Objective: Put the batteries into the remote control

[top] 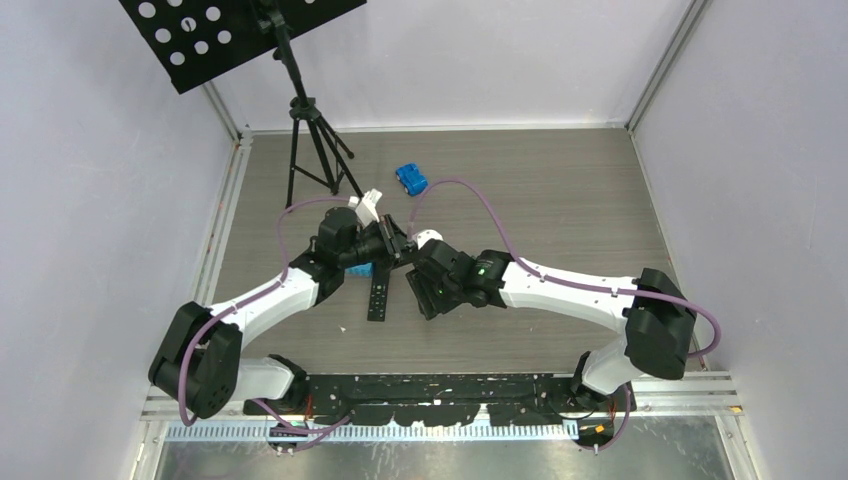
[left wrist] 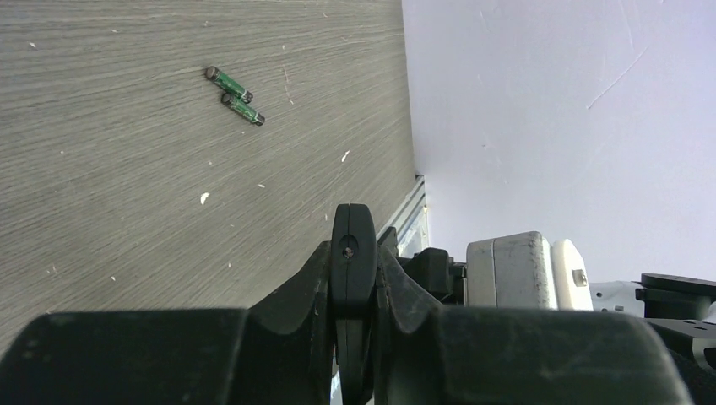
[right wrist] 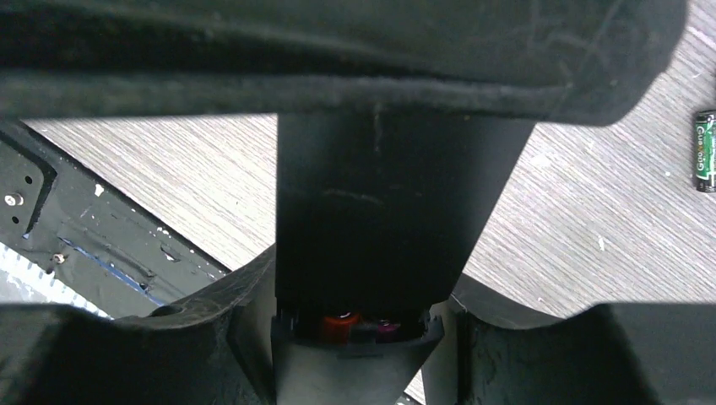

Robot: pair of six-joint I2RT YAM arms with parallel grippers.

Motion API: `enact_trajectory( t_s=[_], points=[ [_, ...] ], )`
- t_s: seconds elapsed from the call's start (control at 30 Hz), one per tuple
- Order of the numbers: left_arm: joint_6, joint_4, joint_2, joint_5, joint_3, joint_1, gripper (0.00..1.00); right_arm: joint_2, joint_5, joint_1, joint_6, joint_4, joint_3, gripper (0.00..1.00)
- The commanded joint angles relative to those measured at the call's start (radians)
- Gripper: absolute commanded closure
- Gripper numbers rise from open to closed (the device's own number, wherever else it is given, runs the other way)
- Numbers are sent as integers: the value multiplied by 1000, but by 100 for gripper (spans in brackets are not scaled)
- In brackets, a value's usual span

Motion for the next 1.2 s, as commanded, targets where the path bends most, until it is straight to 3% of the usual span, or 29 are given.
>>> enact_trajectory(
  t_s=[0.0,0.13,0.37,0.57,0.77,1.17],
  points=[
    [-25,62,-22,49,33,-1,100,-17,48,-6,-7,-16,53,46],
    [-24,62,-14,43,28,0,100,-31,47,-7,-11,-15,58,45],
    [-32,62,-5,37,28,5,100,-105,-2,-6,-8,39,12,16],
    [-41,59,-3,30,25,14,100,-149,-14,-10,8,52,-2,7],
    [-61,67,-14,20,22,22,100,-255,-9,-21,108,101,-64,0],
    [-134,88,-38,-14,33,25,100,-557,205,-21,527,473,-397,0]
  ],
)
